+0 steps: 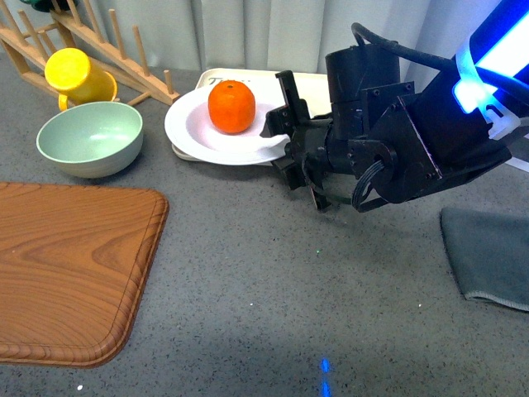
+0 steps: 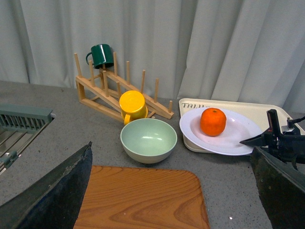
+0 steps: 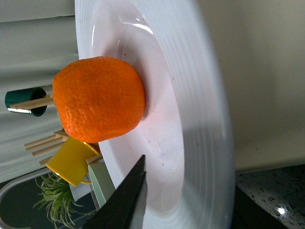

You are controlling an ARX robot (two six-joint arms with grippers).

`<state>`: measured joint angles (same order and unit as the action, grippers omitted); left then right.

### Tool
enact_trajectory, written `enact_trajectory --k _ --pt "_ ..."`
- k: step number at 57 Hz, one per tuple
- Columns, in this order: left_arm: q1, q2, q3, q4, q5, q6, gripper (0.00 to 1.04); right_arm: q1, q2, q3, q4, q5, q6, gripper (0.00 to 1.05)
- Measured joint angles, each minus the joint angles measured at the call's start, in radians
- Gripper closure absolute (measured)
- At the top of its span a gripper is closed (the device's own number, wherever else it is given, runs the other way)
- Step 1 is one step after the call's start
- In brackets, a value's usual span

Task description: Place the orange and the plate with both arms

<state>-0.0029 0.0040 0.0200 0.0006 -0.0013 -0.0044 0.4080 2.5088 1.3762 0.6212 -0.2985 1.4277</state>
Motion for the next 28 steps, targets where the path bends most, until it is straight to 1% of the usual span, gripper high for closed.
enact_trajectory --k 4,9,13,16,18,19,23,27,28 --pt "0.0 0.0 0.0 0.0 0.0 0.0 0.07 -0.003 -0.011 -0.013 -0.001 0.002 -0.027 0.59" --pt "0.0 0.0 0.0 0.0 0.0 0.0 0.07 -0.006 -0.047 -0.043 -0.014 0.006 -0.079 0.47" --pt "0.0 0.0 0.0 0.0 -0.001 0.0 0.07 -0.015 -0.103 -0.097 -0.022 0.003 -0.128 0.35" --pt "0.0 0.0 0.0 0.0 0.0 0.0 0.07 -0.022 -0.14 -0.13 -0.028 -0.003 -0.15 0.28" --pt "0.0 0.0 0.0 0.0 0.0 0.0 0.07 -0.029 -0.18 -0.166 -0.036 -0.007 -0.171 0.21" --pt "0.0 0.0 0.0 0.0 0.0 0.0 0.07 -0.031 -0.19 -0.175 -0.039 -0.007 -0.179 0.19" --pt "0.0 0.0 0.0 0.0 0.0 0.0 0.07 -0.046 -0.269 -0.251 -0.064 0.004 -0.251 0.08" --pt "0.0 0.0 0.0 0.0 0.0 0.0 0.07 -0.059 -0.359 -0.345 -0.084 0.038 -0.346 0.1" --pt "0.0 0.0 0.0 0.0 0.0 0.0 0.07 -0.063 -0.388 -0.374 -0.093 0.052 -0.391 0.1"
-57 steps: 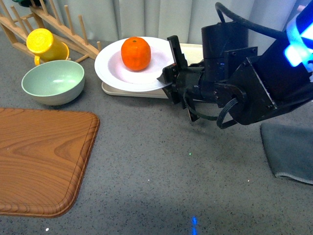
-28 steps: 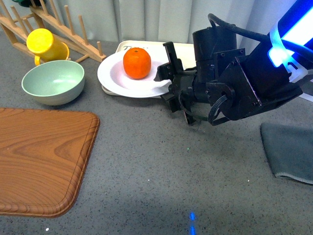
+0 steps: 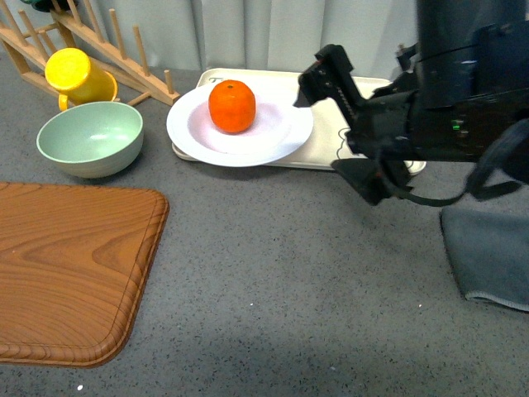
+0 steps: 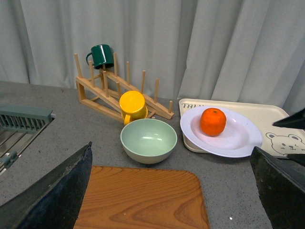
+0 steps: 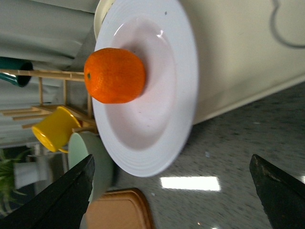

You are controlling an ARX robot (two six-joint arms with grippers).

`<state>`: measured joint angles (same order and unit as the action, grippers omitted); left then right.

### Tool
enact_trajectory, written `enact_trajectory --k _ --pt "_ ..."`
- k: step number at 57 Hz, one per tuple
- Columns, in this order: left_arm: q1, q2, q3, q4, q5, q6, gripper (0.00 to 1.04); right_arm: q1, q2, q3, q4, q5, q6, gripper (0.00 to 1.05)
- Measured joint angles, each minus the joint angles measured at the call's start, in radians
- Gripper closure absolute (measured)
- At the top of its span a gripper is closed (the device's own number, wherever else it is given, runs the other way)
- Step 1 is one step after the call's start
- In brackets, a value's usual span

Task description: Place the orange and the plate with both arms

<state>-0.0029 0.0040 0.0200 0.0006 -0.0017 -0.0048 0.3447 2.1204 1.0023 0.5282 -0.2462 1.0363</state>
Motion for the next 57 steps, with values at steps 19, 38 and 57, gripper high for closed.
enact_trajectory --k 19,38,57 --pt "0.0 0.0 0.0 0.0 0.0 0.0 0.07 -0.091 -0.666 -0.57 0.097 0.298 -0.91 0.09" --pt "0.0 0.0 0.0 0.0 0.0 0.0 0.07 -0.103 -1.22 -0.923 0.104 0.263 -1.215 0.09" --pt "0.0 0.0 0.0 0.0 -0.001 0.0 0.07 -0.113 -1.359 -0.982 0.201 0.468 -1.099 0.37"
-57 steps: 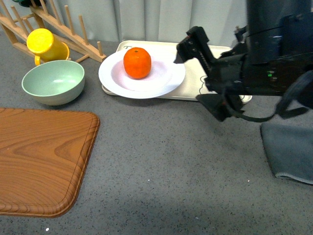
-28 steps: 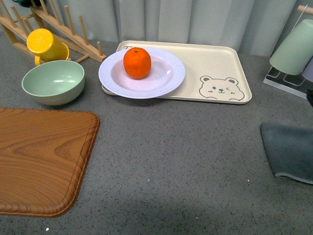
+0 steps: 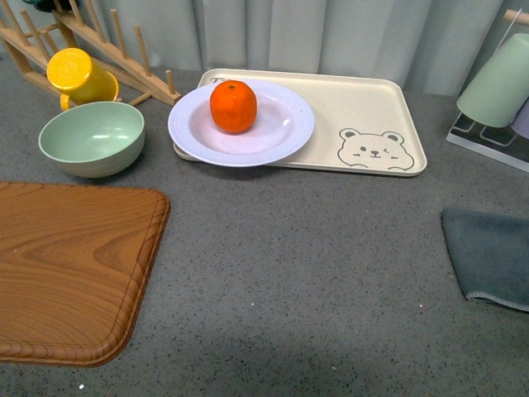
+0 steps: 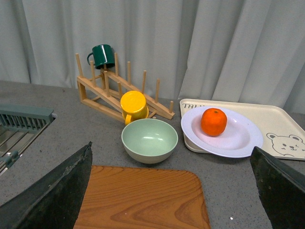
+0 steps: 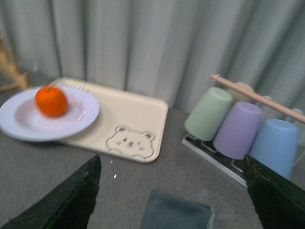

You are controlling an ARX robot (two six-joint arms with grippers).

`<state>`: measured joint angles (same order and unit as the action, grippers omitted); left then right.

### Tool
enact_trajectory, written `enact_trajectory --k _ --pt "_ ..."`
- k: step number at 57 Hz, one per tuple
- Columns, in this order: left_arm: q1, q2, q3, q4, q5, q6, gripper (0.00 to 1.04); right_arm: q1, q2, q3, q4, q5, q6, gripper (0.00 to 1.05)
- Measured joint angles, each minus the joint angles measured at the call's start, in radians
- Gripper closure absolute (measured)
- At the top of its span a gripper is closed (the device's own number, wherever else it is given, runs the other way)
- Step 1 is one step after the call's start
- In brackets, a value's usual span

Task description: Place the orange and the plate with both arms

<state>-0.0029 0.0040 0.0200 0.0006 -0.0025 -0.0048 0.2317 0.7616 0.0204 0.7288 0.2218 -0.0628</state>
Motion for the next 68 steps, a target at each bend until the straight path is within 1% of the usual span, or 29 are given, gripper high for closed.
enact_trajectory --k 1,6,7,9,10,13,16,21,23,25,30,51,68 --pt "0.0 0.0 0.0 0.0 0.0 0.0 0.07 -0.005 -0.009 -0.001 -0.007 -0.001 0.005 0.39" --pt "0.0 0.0 0.0 0.0 0.001 0.0 0.07 -0.037 -0.086 -0.012 -0.074 -0.035 0.034 0.55" --pt "0.0 0.0 0.0 0.0 0.001 0.0 0.07 -0.04 -0.095 -0.013 -0.082 -0.04 0.035 0.56" --pt "0.0 0.0 0.0 0.0 0.001 0.0 0.07 -0.053 -0.124 -0.014 -0.11 -0.052 0.042 0.64" --pt "0.0 0.0 0.0 0.0 0.001 0.0 0.07 -0.057 -0.132 -0.014 -0.117 -0.055 0.043 0.65" --pt "0.0 0.0 0.0 0.0 0.001 0.0 0.07 -0.077 -0.177 -0.014 -0.157 -0.074 0.047 0.76" --pt "0.0 0.0 0.0 0.0 0.001 0.0 0.07 -0.089 -0.206 -0.014 -0.183 -0.085 0.049 0.83" --pt "0.0 0.0 0.0 0.0 0.0 0.0 0.07 -0.112 -0.266 -0.015 -0.238 -0.11 0.051 0.99" --pt "0.0 0.0 0.0 0.0 0.0 0.0 0.07 -0.132 -0.286 -0.015 -0.257 -0.14 0.05 1.04" --pt "0.0 0.0 0.0 0.0 0.0 0.0 0.07 -0.173 -0.311 -0.015 -0.284 -0.2 0.052 1.04" --pt "0.0 0.0 0.0 0.0 0.001 0.0 0.07 -0.223 -0.36 -0.015 -0.327 -0.213 0.053 1.04" --pt "0.0 0.0 0.0 0.0 0.001 0.0 0.07 -0.229 -0.507 -0.015 -0.47 -0.222 0.053 1.04" --pt "0.0 0.0 0.0 0.0 0.001 0.0 0.07 -0.229 -0.583 -0.015 -0.546 -0.222 0.053 1.04"
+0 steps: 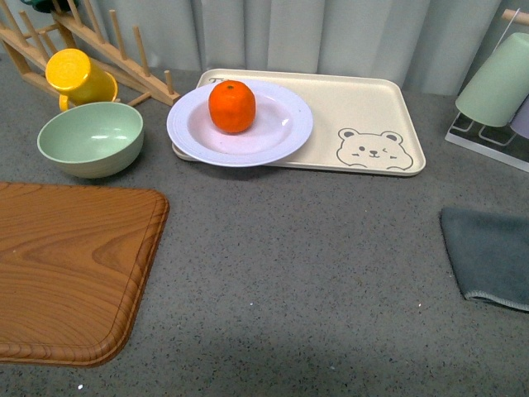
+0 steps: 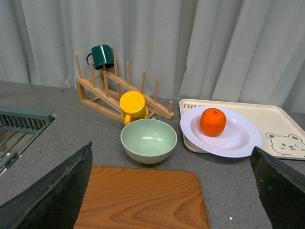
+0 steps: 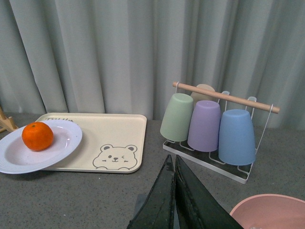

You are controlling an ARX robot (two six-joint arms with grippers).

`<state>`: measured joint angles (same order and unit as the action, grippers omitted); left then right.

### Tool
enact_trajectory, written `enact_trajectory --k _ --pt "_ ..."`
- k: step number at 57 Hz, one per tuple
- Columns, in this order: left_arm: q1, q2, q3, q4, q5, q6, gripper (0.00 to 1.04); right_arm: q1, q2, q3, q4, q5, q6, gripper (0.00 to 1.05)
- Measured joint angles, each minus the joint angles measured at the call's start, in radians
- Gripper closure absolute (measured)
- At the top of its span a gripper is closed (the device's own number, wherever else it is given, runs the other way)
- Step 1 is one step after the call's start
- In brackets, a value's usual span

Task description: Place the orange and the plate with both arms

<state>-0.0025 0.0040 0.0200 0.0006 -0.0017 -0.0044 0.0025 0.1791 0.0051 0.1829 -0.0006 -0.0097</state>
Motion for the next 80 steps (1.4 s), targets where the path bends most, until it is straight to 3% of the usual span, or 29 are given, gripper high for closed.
enact_trajectory --k 5,18,39,49,80 --pt "0.0 0.0 0.0 0.0 0.0 0.0 0.07 0.0 -0.127 0.001 -0.164 -0.001 0.0 1.04" --pt "0.0 -0.001 0.0 0.0 0.0 0.0 0.07 0.0 -0.174 0.001 -0.181 -0.001 -0.001 1.03" --pt "0.0 -0.001 0.0 0.0 0.0 0.0 0.07 0.0 -0.175 0.001 -0.181 -0.001 0.0 0.42" --pt "0.0 -0.001 0.0 0.0 0.0 0.0 0.07 0.0 -0.175 0.001 -0.181 -0.001 0.002 0.07" --pt "0.0 -0.001 0.0 0.0 0.0 0.0 0.07 0.0 -0.175 0.001 -0.181 -0.001 0.001 0.09"
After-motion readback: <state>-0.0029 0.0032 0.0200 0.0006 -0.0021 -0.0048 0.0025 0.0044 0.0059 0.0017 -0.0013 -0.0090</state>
